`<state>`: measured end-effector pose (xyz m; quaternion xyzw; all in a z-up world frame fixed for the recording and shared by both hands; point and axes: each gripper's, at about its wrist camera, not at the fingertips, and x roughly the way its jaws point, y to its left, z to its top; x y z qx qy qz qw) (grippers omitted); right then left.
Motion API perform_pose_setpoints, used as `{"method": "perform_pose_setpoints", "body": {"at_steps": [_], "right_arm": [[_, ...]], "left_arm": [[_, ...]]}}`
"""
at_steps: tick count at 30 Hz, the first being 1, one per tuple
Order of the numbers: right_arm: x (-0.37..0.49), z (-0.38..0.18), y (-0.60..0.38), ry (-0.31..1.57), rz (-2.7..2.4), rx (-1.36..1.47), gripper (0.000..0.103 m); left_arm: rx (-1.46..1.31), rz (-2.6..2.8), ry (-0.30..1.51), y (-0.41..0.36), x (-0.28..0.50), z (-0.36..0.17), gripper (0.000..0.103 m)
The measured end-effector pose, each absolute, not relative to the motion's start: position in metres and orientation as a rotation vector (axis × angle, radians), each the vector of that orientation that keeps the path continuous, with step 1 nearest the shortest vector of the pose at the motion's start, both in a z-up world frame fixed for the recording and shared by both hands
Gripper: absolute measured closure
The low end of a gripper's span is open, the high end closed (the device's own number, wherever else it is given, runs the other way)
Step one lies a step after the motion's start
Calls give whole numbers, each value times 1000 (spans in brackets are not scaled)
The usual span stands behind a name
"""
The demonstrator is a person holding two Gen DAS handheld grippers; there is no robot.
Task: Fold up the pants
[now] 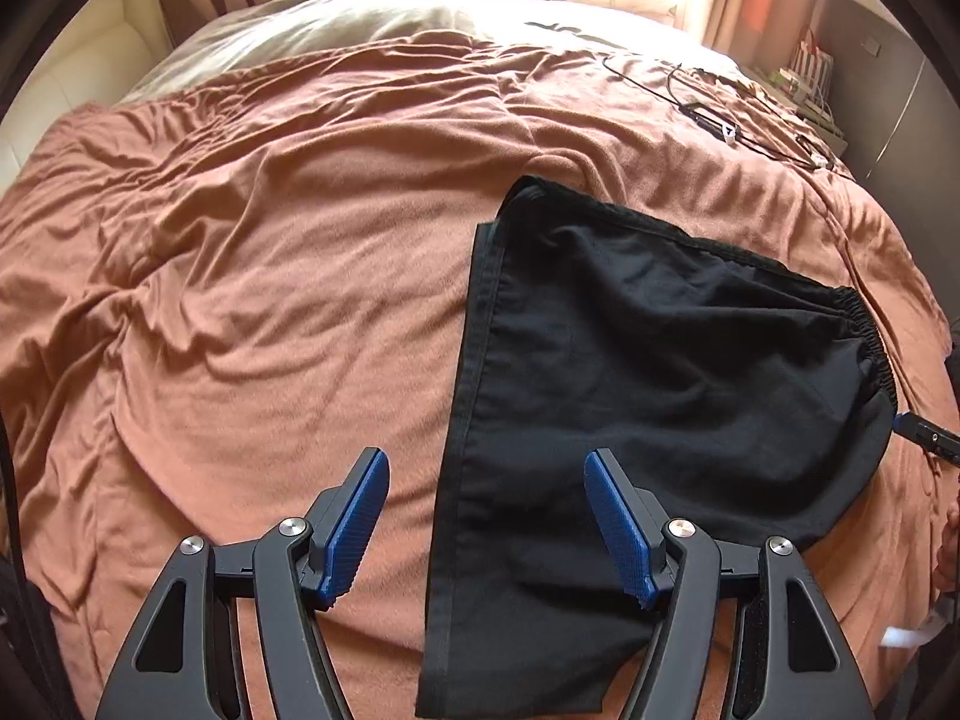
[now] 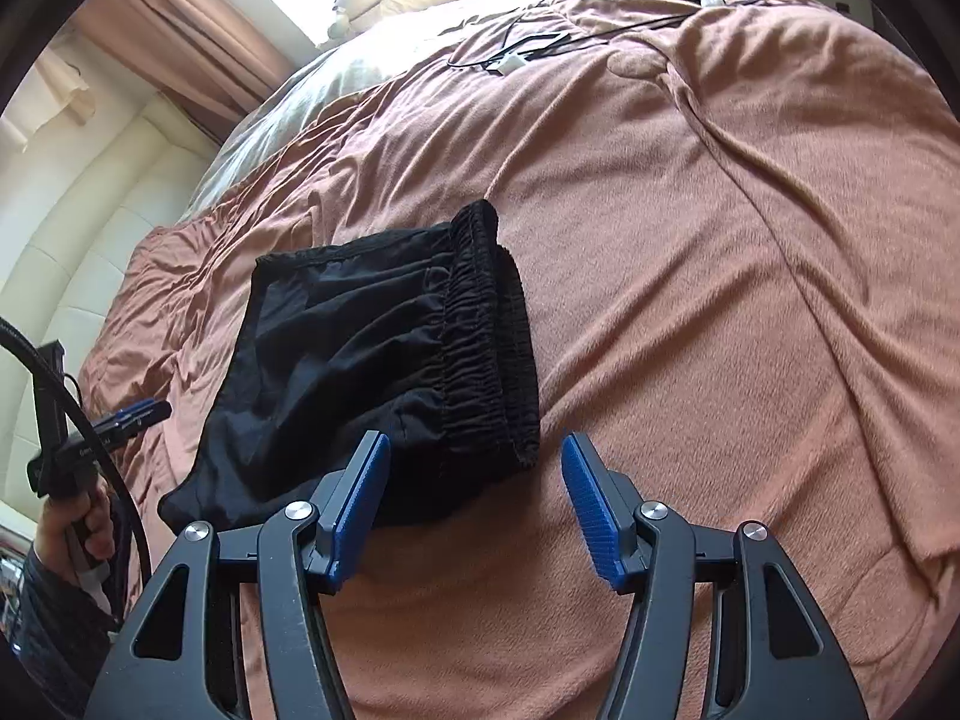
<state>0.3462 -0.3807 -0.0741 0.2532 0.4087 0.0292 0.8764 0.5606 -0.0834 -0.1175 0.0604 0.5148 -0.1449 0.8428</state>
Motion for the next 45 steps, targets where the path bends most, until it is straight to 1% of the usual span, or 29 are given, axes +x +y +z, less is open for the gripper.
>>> {"method": "perform_pose_setpoints", "body": {"at_steps": [5,15,20,22,23,24,25,30,36,38,39,40,41,42,45], "right_arm": [[341,-81,-385,854,101,618,45],[354,-116,-395,847,154,797,45],[362,-123,-401,819,164,815,46],[365,-124,-400,829,153,782,68],[366,-125,-397,835,146,768,70],[366,-125,-398,832,148,768,75],[365,-124,-399,826,152,766,78],[360,-121,-395,807,153,731,80],[361,-125,-394,816,160,730,80],[362,-125,-394,818,162,735,80],[362,-125,-395,818,162,733,80],[363,-124,-395,820,160,729,80],[364,-123,-394,821,157,724,80],[365,-122,-393,823,153,715,80],[364,-115,-386,819,151,674,83]], "left_arm": [[43,-276,1117,-64,538,-128,33],[-117,-266,1189,-40,503,-156,33],[-249,-263,1227,-26,498,-167,33],[-325,-263,1244,-20,497,-171,33],[-364,-264,1249,-16,496,-173,33],[-401,-265,1252,-13,495,-174,33],[-436,-267,1253,-11,494,-175,33],[-631,-288,1276,-4,489,-185,33],[-842,-266,1233,11,487,-197,34],[-845,-256,1222,11,488,-198,37],[-822,-249,1215,9,488,-197,44],[-795,-236,1215,9,487,-196,64],[-773,-217,1224,9,486,-197,78],[-779,-224,1236,10,486,-200,94],[-762,-242,1223,11,484,-196,96]]}}
